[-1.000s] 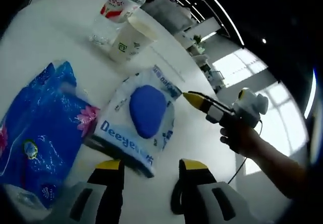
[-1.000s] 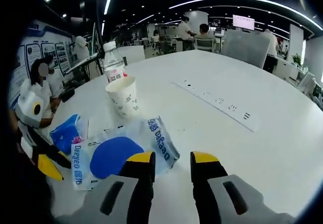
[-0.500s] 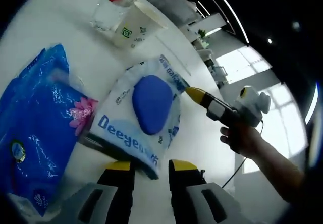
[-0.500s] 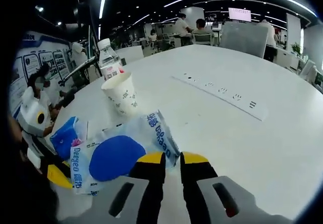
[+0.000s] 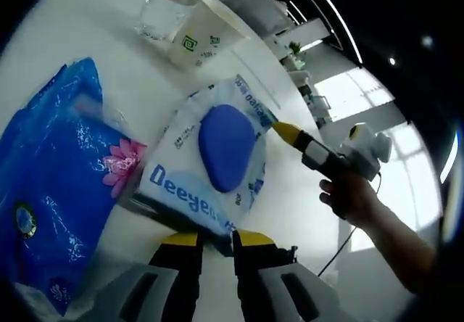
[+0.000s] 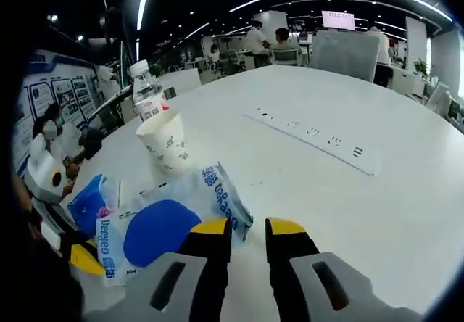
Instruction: Arrange the tabletop items into an orderly group along one side of the table until the central work area is clear of visible clutter.
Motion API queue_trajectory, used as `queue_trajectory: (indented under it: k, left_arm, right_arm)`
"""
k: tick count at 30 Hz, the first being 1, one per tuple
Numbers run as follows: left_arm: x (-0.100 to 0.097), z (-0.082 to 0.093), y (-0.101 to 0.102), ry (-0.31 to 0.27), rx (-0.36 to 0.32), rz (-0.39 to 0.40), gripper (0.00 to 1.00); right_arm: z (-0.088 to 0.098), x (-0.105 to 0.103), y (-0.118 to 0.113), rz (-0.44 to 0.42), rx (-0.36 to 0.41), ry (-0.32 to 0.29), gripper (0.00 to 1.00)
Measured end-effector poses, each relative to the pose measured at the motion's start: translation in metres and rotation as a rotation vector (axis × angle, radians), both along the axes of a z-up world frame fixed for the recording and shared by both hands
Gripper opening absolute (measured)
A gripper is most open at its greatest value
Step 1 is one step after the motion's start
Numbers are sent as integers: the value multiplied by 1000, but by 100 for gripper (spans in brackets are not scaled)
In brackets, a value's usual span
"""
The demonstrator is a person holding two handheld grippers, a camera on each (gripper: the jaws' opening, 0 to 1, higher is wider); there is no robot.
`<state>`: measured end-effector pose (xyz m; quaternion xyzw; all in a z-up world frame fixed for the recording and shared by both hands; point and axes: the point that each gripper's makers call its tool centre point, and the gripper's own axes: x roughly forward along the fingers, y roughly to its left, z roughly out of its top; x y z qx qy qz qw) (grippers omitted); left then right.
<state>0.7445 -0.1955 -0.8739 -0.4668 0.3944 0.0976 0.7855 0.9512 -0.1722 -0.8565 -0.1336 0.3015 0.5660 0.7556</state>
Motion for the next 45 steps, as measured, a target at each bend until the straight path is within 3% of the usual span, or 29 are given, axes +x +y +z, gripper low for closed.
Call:
queue_trajectory:
  k: [13, 19, 32, 45]
  left_arm:
    - [0, -2, 0, 16, -25, 15, 9]
    - [3, 3, 0, 2, -47, 24, 1]
    - [12, 15, -4, -47, -78, -11, 0]
    - [23, 32, 25, -118, 110, -94, 0]
  right_arm:
    - [-6, -11, 7, 55, 2, 46, 0]
    - [-3, -11, 5, 57, 4, 41, 0]
    - [19, -2, -20, -21, 33, 4, 0]
    - [55, -3, -56, -132, 88, -35, 0]
